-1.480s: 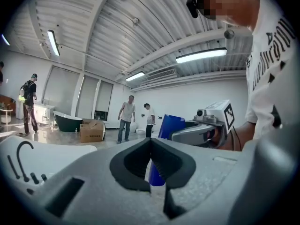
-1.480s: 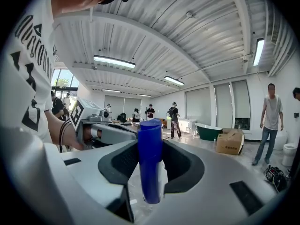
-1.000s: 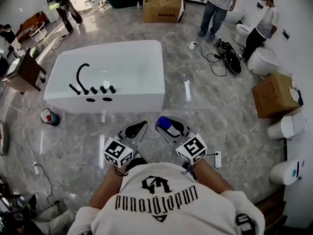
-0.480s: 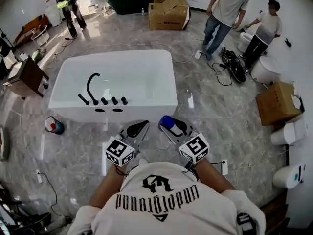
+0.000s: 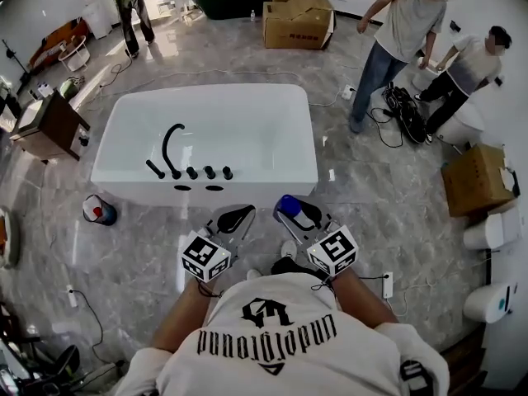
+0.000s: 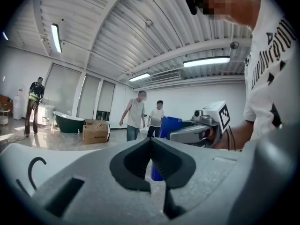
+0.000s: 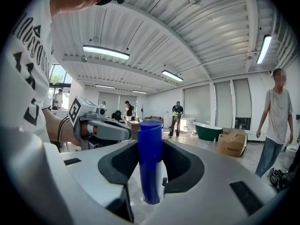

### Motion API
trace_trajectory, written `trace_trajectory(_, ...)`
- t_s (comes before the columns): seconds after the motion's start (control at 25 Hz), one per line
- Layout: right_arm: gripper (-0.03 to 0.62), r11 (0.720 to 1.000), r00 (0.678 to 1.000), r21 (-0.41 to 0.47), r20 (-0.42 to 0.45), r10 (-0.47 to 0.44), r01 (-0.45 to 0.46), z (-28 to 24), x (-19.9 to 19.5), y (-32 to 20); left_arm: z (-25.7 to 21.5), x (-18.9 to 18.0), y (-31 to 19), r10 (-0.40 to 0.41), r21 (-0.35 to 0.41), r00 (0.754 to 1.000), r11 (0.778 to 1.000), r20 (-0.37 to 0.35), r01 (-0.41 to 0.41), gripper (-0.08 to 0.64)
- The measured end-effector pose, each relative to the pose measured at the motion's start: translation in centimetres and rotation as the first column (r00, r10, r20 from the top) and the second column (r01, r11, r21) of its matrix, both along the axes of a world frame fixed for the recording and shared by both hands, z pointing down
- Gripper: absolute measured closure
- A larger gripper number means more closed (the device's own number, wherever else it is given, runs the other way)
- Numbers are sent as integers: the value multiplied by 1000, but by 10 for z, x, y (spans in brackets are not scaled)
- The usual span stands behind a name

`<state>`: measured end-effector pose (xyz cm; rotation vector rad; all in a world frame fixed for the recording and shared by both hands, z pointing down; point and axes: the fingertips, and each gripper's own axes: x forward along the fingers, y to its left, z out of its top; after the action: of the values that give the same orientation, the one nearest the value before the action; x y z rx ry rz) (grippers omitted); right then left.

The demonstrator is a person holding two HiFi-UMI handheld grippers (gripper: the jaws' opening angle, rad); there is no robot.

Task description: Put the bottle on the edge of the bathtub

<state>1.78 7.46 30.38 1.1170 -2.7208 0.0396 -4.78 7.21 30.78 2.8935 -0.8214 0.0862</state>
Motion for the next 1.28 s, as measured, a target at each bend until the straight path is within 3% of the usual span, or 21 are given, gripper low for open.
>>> trace_trajectory(0.8,434,998,999,-54,2,-45,45,42,-2,-126,37,-15,-100,-73,-25,997,997,19,74,546)
trace_trajectory(1.28,434,988,993,-128,-58,-98,90,91,4,-209,87,-15,-184,-118,-120,991,985,64,125,545)
